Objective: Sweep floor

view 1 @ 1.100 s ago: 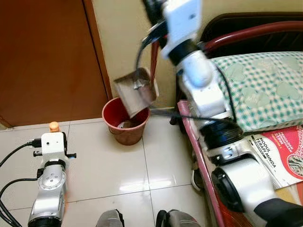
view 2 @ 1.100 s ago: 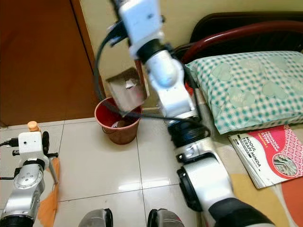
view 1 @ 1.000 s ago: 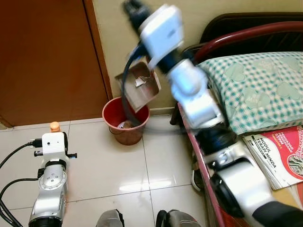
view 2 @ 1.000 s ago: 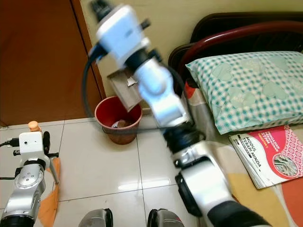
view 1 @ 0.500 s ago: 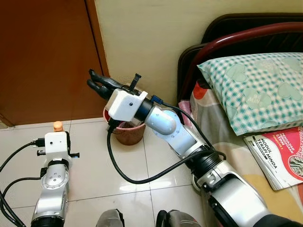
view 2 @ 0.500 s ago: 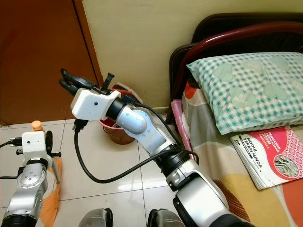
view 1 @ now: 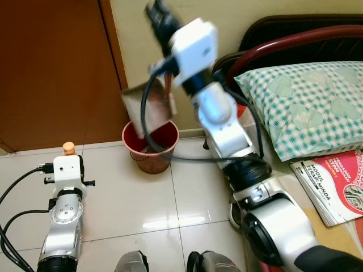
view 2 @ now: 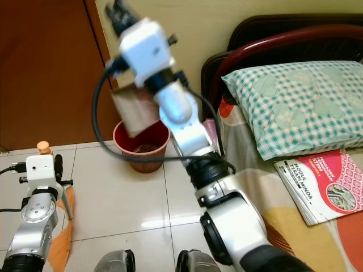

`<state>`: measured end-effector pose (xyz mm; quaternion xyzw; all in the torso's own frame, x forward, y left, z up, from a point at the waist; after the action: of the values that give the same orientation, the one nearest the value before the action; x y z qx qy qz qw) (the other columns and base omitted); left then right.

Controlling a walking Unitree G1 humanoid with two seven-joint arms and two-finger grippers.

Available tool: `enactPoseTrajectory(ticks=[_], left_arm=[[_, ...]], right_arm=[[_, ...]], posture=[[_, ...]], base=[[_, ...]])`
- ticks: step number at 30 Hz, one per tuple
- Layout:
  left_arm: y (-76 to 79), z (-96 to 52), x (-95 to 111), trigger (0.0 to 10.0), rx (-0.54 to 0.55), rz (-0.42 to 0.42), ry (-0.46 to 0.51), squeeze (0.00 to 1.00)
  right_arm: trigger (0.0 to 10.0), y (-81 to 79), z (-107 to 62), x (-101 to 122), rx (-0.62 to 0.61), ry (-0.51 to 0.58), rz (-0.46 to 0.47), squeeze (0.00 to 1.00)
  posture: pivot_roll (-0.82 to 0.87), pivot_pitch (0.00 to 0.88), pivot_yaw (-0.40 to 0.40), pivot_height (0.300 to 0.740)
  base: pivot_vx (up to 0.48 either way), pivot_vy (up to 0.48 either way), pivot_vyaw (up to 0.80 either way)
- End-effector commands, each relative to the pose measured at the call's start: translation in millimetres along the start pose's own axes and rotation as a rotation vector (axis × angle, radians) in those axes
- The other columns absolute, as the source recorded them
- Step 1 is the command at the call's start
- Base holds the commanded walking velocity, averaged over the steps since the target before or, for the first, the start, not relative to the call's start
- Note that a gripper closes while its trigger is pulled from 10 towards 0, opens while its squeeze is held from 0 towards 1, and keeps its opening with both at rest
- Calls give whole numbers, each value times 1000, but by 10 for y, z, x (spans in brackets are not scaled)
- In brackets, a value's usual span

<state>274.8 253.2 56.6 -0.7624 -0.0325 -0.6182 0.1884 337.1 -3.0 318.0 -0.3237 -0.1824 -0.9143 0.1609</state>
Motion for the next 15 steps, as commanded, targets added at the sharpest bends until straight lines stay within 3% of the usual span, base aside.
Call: enactPoseTrajectory(ticks=[1, 2, 4, 7, 10, 15], left_arm=[[5, -9, -39, 10000, 0, -24, -19, 0], [5, -9, -42, 10000, -1, -24, -20, 0], [6, 2, -39, 10000, -5, -23, -20, 0], [8, 5, -36, 10000, -6, -22, -18, 0], [5, 3, -38, 10000, -7, -21, -19, 0], [-38, -103, -131, 10000, -35, 0, -40, 0]], right_arm=[[10000, 80, 117, 213, -61, 79, 67, 0], [10000, 119, 121, 213, -88, 69, 106, 0], [10000, 233, 74, 103, -187, -14, 292, 0], [10000, 284, -47, -67, -243, -101, 390, 0], [10000, 298, -132, -164, -262, -153, 421, 0], [10000, 333, -572, -444, -332, -315, 464, 0]], posture=[[56, 78, -55, 740], [56, 78, -55, 740], [53, 75, -53, 740], [53, 73, -52, 740], [53, 73, -52, 740], [60, 76, -47, 740]], base=[[0, 0, 0], [0, 0, 0], [0, 0, 0], [0, 0, 0], [0, 0, 0], [0, 0, 0]])
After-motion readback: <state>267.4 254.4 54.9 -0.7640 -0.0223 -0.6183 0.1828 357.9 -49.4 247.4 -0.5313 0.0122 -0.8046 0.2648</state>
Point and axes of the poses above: a point about 5 cm out from each wrist's last joint towards the gripper, its own z axis pointing out of the wrist towards the gripper, its own x axis along the axis of the wrist's last joint, y = z × x, the point moved 1 cm from there along z, pointing out of the wrist towards the gripper, and after that the axes turned 1 degree about z, right-handed, at the moved point
